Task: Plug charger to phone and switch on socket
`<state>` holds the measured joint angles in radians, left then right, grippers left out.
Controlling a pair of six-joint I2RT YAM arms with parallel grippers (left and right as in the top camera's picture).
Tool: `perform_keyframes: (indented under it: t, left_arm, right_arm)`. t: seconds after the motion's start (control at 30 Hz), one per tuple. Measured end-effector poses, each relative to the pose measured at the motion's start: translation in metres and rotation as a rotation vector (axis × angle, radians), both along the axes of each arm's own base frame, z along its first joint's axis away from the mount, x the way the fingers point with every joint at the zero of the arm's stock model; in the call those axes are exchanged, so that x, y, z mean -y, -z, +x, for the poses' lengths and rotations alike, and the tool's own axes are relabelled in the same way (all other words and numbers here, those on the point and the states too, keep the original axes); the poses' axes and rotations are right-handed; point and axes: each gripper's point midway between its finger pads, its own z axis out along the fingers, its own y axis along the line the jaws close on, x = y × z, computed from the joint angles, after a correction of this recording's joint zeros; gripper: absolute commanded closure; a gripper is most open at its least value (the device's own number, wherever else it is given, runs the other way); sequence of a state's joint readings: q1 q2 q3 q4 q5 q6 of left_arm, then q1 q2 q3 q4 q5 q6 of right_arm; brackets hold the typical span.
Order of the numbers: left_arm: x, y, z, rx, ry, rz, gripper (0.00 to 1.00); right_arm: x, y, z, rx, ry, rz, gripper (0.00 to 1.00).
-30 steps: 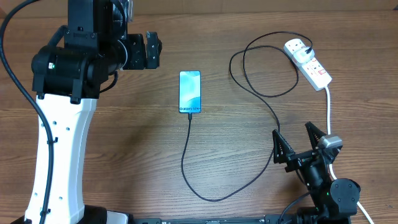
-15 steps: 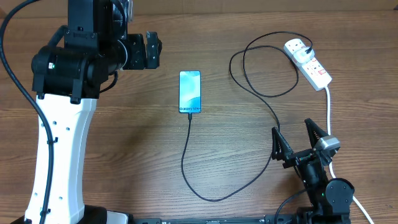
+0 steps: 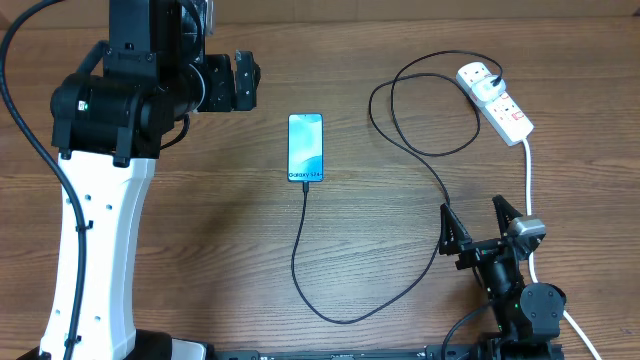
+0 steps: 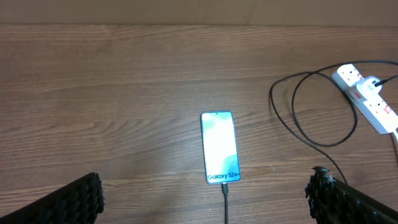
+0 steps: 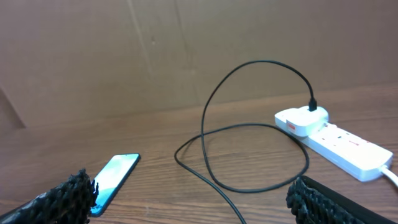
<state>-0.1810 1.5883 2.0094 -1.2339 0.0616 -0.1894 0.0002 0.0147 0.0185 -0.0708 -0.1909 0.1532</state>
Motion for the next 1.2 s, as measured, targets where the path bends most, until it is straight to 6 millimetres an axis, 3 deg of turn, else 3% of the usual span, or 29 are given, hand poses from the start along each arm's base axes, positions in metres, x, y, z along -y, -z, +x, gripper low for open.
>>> perform_keyframes:
  t: [1.2]
  left_arm:
    - [0.0,0.0,0.0,0.0,0.0,0.0,0.0]
  right_arm:
    - [0.012,0.0,0.002,-0.004,0.053,0.011,0.0]
